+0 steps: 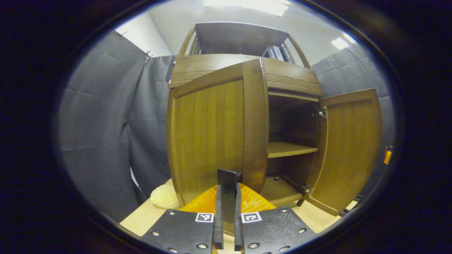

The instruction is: Open the right door of the double-door shoe cabinet with the right hand, and open the left door with the left hand.

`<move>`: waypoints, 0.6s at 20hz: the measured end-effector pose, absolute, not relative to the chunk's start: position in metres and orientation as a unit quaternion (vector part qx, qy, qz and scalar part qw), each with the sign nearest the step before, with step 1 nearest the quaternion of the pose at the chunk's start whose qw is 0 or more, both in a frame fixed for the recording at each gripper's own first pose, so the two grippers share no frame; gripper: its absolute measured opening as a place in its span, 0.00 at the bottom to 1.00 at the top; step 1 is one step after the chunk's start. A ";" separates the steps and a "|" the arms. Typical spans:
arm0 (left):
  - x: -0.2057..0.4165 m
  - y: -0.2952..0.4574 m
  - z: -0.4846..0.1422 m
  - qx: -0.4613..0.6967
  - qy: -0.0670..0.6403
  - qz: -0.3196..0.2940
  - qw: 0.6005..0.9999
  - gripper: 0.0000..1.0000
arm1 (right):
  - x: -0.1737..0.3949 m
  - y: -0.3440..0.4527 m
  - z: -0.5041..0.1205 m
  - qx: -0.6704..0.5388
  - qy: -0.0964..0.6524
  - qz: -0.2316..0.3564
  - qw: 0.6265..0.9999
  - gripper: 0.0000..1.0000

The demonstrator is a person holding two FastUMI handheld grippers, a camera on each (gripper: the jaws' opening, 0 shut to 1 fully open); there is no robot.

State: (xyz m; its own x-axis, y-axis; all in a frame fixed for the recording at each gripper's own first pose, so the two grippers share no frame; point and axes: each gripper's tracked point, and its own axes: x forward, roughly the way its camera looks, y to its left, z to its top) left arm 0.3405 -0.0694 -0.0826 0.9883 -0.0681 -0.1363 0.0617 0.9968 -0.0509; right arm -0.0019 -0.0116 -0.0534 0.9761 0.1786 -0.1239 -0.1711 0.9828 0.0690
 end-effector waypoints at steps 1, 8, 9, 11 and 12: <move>0.338 -0.068 -0.082 -0.027 0.070 -0.032 0.997 0.13 | -0.002 -0.012 -0.054 0.029 0.065 0.089 0.993 0.99; 0.313 -0.035 -0.084 -0.039 0.070 -0.013 0.997 0.12 | -0.001 0.003 -0.052 0.038 0.064 0.100 0.992 0.99; 0.307 -0.029 -0.085 -0.040 0.068 -0.011 0.997 0.11 | -0.001 0.008 -0.051 0.037 0.064 0.105 0.992 0.98; 0.302 -0.020 -0.085 -0.043 0.067 -0.014 0.997 0.10 | -0.001 0.018 -0.051 0.034 0.063 0.113 0.991 0.94; 0.300 -0.017 -0.085 -0.047 0.067 -0.017 0.997 0.10 | -0.002 0.023 -0.051 0.033 0.062 0.117 0.991 0.98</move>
State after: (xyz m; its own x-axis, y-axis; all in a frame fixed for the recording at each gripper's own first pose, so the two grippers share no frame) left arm 0.3004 -0.0169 -0.0853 0.9906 -0.0392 -0.1312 0.0268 0.9951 -0.0952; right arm -0.0017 0.0233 -0.0510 0.9650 0.2359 -0.1145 -0.2278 0.9705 0.0794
